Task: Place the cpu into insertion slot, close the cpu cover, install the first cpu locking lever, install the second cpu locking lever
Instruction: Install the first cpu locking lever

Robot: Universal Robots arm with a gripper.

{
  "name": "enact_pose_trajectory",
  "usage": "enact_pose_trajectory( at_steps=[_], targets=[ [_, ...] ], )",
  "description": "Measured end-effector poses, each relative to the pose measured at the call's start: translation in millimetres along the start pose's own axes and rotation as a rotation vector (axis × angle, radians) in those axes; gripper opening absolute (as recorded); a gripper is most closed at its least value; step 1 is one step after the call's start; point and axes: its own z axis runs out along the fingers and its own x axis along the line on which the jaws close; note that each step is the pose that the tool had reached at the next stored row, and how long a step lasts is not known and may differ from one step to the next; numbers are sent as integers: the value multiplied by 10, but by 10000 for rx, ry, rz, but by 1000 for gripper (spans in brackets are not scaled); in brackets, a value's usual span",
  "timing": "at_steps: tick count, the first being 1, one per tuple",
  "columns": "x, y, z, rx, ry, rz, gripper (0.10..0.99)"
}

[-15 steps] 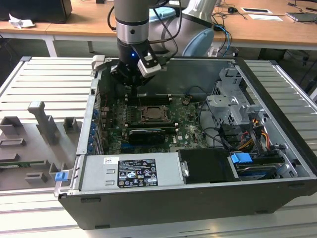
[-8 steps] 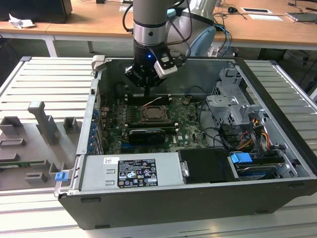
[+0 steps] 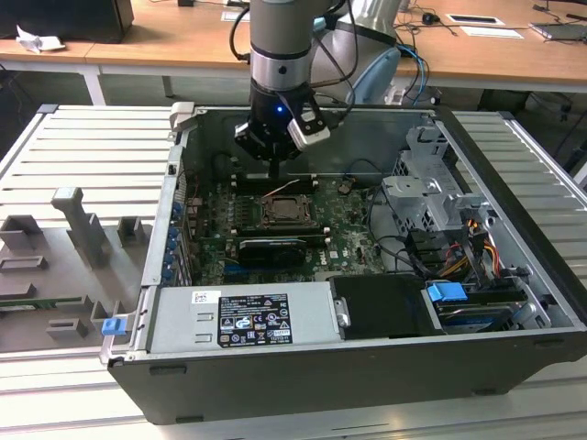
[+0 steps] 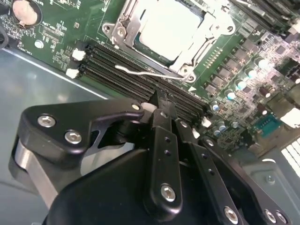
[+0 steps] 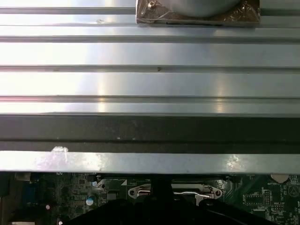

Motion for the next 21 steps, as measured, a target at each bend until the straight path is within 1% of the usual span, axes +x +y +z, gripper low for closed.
enact_pose_trajectory(
  at_steps=[2,5,10,15,21],
  targets=[
    [-15,-3,26,3,-25,-40,106],
    [-48,-5,45,3,-38,-40,106],
    [-125,-9,85,2,-40,-40,106],
    [-156,-13,134,4,-39,-40,106],
    [-207,-16,172,9,-40,-39,106]
  ],
)
